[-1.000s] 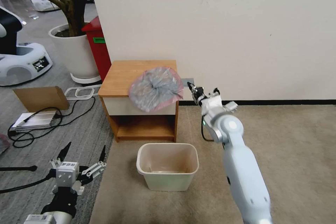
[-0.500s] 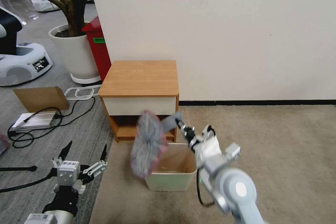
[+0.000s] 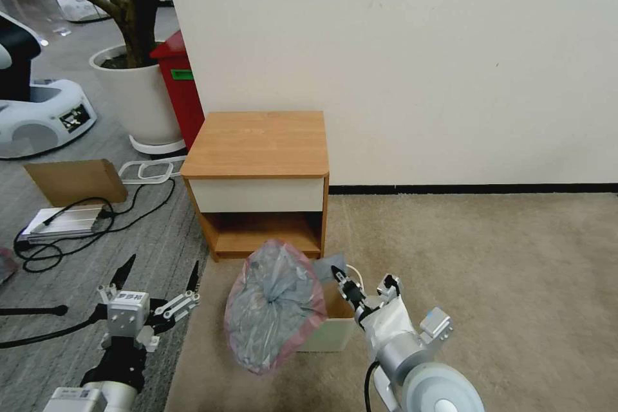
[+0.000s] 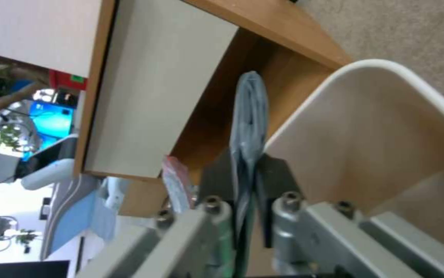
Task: Pick up the garbage bag from the table and place it over the trash can.
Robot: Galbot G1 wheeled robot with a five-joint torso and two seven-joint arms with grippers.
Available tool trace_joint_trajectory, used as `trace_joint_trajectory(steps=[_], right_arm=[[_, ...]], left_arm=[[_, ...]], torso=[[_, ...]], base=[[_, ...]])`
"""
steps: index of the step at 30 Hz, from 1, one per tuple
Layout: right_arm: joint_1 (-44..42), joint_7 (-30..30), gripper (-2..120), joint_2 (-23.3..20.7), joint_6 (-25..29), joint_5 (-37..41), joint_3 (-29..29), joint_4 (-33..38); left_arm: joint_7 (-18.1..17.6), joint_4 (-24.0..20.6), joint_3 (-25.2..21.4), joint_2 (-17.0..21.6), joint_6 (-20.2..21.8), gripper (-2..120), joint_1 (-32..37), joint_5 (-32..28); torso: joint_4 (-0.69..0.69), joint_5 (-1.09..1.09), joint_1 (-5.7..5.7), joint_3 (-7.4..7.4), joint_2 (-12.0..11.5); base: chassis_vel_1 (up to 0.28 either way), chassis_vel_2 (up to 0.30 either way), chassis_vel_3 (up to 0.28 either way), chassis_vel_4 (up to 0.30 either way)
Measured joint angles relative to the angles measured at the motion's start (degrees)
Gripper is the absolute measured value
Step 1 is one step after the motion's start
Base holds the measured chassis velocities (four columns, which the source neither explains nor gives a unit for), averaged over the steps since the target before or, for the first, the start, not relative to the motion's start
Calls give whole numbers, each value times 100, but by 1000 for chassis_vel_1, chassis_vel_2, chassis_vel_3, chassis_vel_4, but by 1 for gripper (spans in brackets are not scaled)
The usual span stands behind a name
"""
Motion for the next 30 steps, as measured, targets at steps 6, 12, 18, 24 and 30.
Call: trace_joint_trajectory(steps=[6,12,18,24,30], right_arm=[[-53,89,32,-52,-6,-149,144,-71],[-227,172,53,-173,-6,-165,287,51],[-445,169,77,-214,-4,-270,395,188],[-479,160,98,-189,11,-427,406,288],[-500,150,100,-139,67,-673,388,380]], left_arm=[[0,0,18,-16,1,100,-11,1],[0,0,60,-61,19,100,-37,2],[0,0,117,-89,95,100,-66,2],[-20,0,244,1,363,100,-189,-248],[-34,0,321,95,532,100,-282,-408]], torso=[[0,0,0,0,0],[0,0,0,1,0],[0,0,0,0,0],[1,1,0,1,0],[1,1,0,0,0]], base=[[0,0,0,0],[0,0,0,0],[0,0,0,0],[0,0,0,0],[0,0,0,0]])
